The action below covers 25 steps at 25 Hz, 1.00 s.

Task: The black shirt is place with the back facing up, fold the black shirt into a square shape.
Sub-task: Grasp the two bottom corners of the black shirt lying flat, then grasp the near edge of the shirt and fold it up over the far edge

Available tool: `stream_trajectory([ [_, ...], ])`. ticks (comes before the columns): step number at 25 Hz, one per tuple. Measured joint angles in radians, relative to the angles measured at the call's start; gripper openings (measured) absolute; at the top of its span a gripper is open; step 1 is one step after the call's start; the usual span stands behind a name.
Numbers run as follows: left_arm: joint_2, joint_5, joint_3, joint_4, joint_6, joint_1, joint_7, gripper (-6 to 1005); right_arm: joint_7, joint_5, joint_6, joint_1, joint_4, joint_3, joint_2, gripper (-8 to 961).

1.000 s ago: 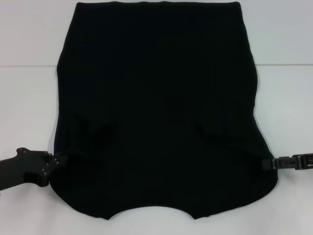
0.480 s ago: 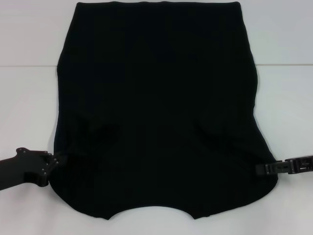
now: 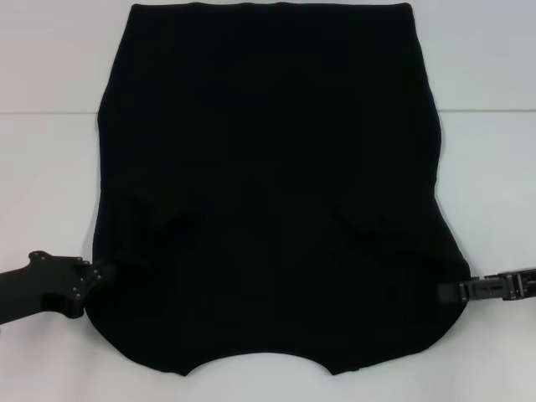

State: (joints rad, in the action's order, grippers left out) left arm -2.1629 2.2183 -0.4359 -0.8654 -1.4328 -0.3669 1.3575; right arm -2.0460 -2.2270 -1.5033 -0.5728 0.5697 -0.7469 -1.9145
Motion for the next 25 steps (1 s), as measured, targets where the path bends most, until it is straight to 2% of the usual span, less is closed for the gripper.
stream_trajectory([
  [5, 0.0, 0.002, -0.002, 0.0, 0.001, -0.002, 0.0, 20, 0.013, 0.0, -0.023, 0.0, 0.002, 0.05, 0.0, 881],
  [16, 0.0, 0.004, -0.001, 0.0, 0.004, -0.007, 0.0, 19, 0.008, -0.002, 0.032, 0.0, -0.004, 0.058, -0.008, 855],
  [22, 0.0, 0.007, -0.001, 0.0, 0.005, -0.014, 0.0, 19, 0.012, -0.006, 0.029, 0.003, -0.009, 0.044, -0.007, 648],
  [25, 0.0, 0.008, -0.001, 0.0, 0.006, -0.016, 0.0, 19, 0.012, -0.007, 0.031, 0.007, -0.004, 0.043, -0.01, 581],
])
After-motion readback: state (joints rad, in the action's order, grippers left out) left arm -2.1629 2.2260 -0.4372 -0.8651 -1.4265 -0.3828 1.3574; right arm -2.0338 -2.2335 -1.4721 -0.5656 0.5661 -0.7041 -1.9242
